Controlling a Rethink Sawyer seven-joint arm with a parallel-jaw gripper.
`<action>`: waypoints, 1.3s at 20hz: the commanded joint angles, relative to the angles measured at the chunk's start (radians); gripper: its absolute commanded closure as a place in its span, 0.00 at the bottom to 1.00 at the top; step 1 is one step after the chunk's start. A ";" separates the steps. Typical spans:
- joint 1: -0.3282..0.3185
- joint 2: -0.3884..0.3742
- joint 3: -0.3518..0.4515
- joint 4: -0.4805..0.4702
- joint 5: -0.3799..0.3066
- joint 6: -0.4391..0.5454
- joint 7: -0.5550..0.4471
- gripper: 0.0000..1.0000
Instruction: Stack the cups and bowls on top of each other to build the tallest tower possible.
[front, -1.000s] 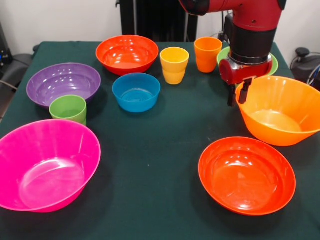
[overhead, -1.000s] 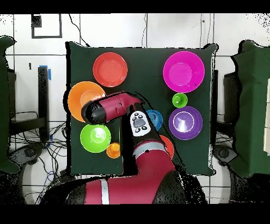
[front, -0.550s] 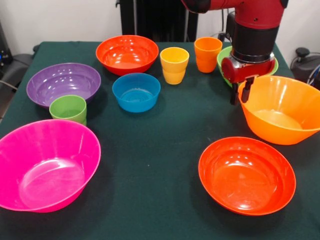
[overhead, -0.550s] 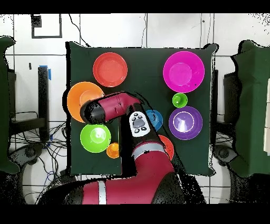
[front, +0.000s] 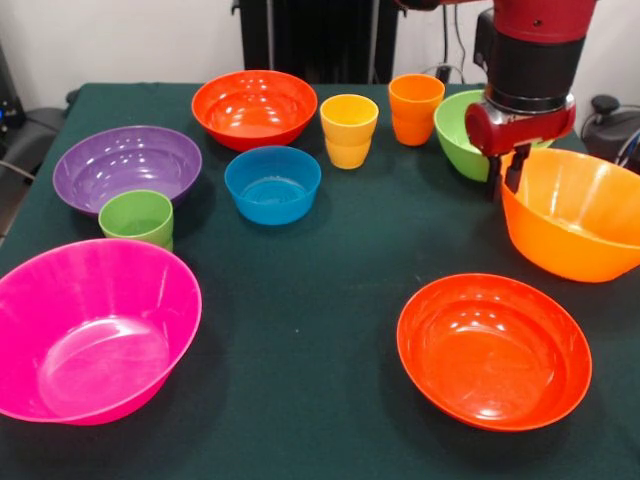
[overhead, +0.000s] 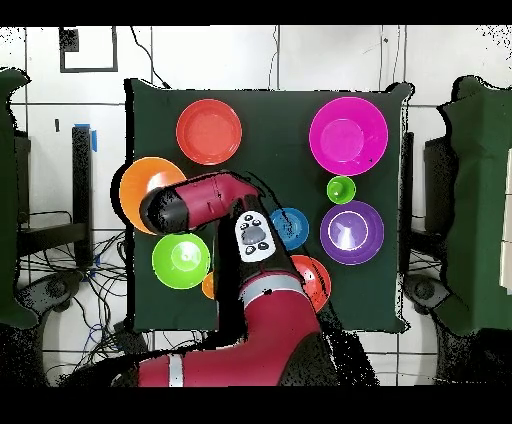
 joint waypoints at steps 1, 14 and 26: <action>0.019 0.015 0.011 0.030 0.041 0.137 0.085 1.00; 0.007 -0.001 0.020 0.055 0.094 0.178 0.056 1.00; -0.018 -0.044 0.030 0.085 0.101 0.222 0.020 1.00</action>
